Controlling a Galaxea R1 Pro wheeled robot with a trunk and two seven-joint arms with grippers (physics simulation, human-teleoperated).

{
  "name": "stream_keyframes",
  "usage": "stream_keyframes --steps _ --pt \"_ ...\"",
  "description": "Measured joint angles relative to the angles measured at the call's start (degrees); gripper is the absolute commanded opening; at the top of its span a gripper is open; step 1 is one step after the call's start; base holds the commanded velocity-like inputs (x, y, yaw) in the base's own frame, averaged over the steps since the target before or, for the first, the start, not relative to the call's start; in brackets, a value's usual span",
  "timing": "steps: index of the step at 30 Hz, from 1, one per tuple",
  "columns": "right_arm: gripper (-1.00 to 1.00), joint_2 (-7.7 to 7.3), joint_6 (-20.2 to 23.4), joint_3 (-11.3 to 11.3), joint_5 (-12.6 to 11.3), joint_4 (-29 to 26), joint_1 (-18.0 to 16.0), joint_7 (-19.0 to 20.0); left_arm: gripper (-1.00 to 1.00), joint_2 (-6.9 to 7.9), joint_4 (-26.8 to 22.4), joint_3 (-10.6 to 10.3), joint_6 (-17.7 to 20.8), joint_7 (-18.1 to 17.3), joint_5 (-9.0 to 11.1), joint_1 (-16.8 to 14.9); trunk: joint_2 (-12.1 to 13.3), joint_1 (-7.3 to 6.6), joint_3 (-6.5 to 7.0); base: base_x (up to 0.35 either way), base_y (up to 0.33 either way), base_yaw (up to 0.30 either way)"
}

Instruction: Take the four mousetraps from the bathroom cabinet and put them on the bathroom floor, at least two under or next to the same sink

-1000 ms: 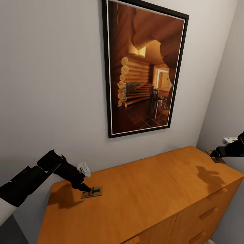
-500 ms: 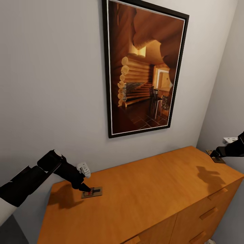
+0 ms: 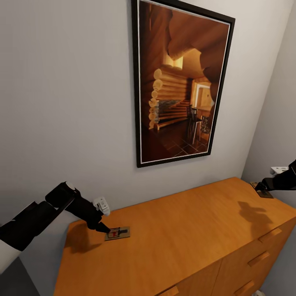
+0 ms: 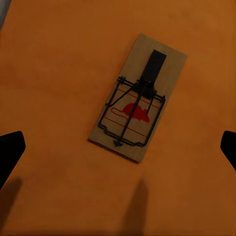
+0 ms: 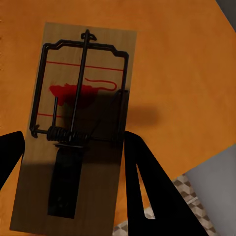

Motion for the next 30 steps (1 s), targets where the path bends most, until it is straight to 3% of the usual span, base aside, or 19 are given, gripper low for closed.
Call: stream_keyframes --steps 22,30 --pt "-1.00 0.00 0.00 0.00 -0.04 0.06 0.00 -0.02 1.00 -0.36 -0.06 0.03 -0.44 -0.02 -0.78 -0.01 0.00 0.00 0.00 0.000 0.001 0.000" --pt "-1.00 -0.07 0.00 0.00 -0.06 0.06 0.00 -0.08 1.00 -3.21 -0.06 0.03 -0.69 -0.01 -1.76 -0.01 0.00 0.00 0.00 0.000 0.000 0.000"
